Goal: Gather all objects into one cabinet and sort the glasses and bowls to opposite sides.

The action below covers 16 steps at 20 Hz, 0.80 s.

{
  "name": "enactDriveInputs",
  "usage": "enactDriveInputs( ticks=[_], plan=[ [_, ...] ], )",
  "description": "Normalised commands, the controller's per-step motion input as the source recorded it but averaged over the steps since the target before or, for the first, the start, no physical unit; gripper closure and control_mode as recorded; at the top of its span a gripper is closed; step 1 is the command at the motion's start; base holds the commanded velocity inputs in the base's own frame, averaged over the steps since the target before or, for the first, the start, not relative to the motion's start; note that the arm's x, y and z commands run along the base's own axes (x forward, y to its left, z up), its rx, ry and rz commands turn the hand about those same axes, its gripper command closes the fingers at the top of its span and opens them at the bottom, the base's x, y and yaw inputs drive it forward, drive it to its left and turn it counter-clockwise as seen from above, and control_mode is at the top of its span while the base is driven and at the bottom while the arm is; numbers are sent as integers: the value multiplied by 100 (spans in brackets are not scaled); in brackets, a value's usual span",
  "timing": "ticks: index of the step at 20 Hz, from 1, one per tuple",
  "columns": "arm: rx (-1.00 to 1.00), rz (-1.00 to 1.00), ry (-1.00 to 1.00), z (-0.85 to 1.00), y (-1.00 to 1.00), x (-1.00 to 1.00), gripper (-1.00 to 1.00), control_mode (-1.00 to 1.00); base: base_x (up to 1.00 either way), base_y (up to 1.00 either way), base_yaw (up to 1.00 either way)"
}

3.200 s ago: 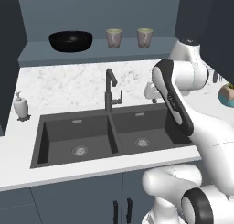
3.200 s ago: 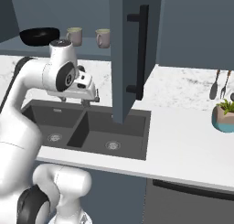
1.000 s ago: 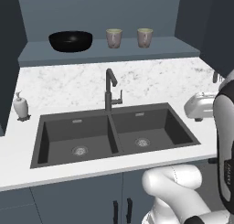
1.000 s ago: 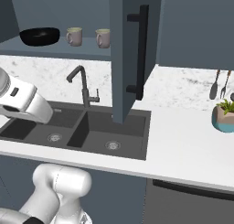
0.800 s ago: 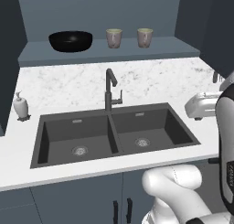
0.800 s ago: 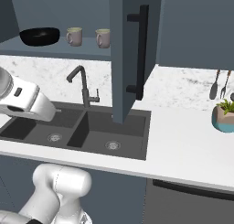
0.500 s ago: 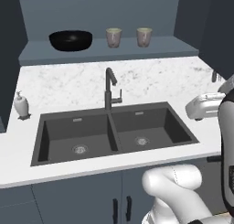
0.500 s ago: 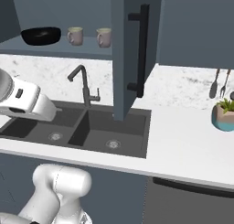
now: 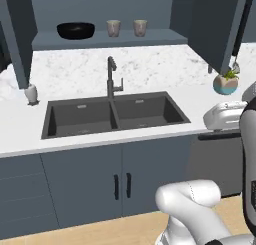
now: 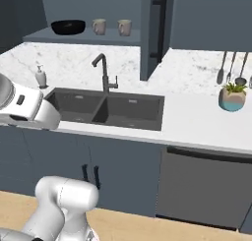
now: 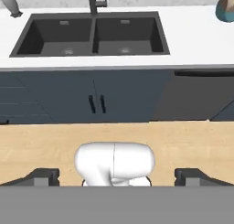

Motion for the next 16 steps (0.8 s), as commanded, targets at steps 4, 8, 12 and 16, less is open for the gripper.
enactDriveInputs(
  ticks=[4,8,12,16],
  plan=[
    [0,0,0,0,0,0,-100,100,-67,0,-21],
    [0,0,0,0,0,0,-100,100,-16,0,-52],
    [0,0,0,0,0,0,-100,100,-1,0,-71],
    [0,0,0,0,0,0,-100,100,0,0,-59]
  ],
)
